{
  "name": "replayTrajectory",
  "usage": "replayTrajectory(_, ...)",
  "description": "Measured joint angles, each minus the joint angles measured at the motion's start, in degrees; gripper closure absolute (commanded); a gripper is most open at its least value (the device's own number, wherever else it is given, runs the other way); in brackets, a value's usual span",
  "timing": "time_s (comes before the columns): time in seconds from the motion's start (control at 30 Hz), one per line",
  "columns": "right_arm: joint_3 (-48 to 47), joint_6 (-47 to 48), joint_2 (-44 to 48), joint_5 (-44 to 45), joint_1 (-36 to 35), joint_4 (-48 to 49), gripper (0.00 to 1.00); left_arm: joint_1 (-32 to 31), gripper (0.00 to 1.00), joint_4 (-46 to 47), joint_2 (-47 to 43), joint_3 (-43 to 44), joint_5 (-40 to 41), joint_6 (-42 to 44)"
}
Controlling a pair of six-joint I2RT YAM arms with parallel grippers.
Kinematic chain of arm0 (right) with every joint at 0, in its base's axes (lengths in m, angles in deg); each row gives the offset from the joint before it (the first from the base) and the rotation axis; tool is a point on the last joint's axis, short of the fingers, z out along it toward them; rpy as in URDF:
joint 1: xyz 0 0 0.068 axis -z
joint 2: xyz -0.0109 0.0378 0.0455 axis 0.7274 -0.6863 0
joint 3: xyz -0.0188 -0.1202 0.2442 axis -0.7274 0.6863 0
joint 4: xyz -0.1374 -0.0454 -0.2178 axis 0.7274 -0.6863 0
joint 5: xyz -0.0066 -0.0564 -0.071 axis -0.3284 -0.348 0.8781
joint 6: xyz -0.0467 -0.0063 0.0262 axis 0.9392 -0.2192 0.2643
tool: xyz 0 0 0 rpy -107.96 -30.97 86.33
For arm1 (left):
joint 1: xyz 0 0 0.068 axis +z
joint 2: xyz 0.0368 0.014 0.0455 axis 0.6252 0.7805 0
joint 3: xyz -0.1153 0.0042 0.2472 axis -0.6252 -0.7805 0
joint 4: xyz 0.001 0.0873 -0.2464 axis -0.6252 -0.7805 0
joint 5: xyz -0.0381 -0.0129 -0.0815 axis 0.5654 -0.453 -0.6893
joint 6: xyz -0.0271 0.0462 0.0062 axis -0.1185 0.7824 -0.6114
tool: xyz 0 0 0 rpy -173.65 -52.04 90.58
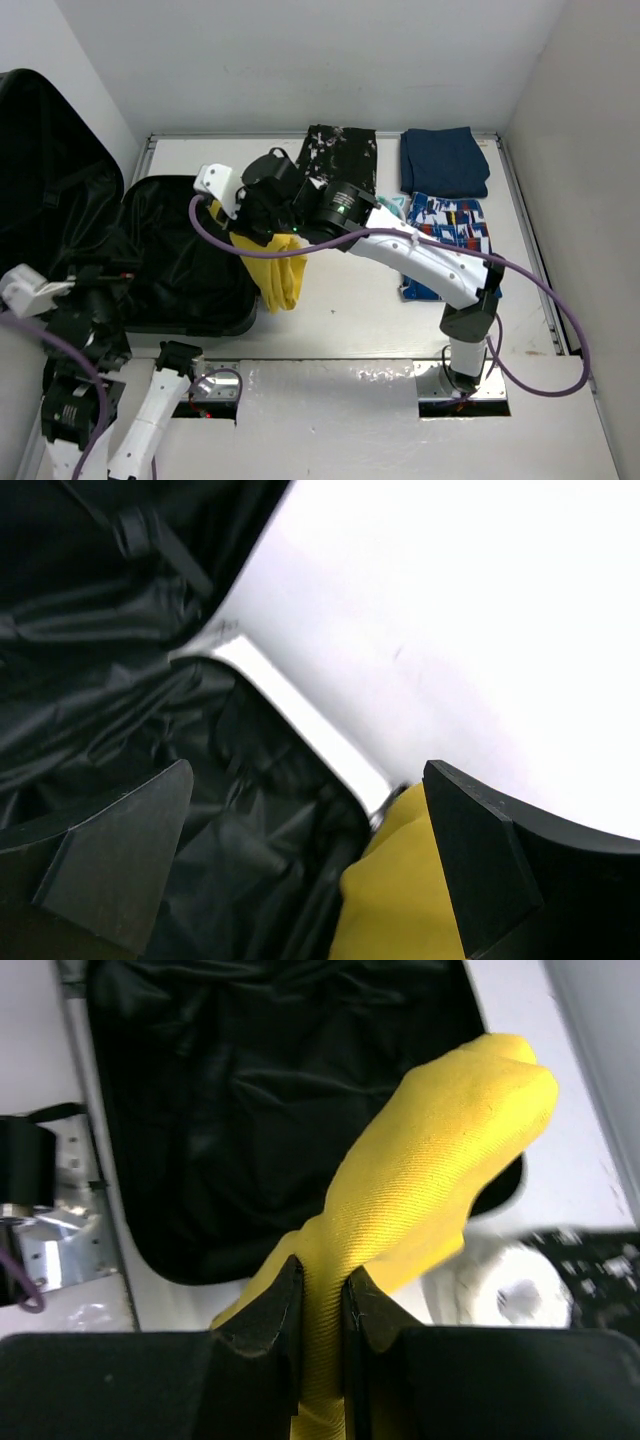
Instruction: Pack the luggage
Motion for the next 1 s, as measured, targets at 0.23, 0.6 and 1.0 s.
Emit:
replayTrajectory(0.23, -1.4, 3.9, -4.5, -7.0, -3.7, 3.1, 1.0, 0.0, 0.01, -1.7, -2.1, 4.9, 2.1, 0.6)
replayTrajectory(0.6, -2.5, 7.7, -6.6, -18.4, -7.1, 8.1, 1.0, 0.0, 0.01, -4.0, -5.5, 4.1, 2.4, 0.7)
replayTrajectory(1.0, -6.4, 11.3, -6.6, -17.6, -7.1, 14.8, 1.0, 0.0, 0.01, -5.6, -6.4, 5.5, 1.7, 0.7)
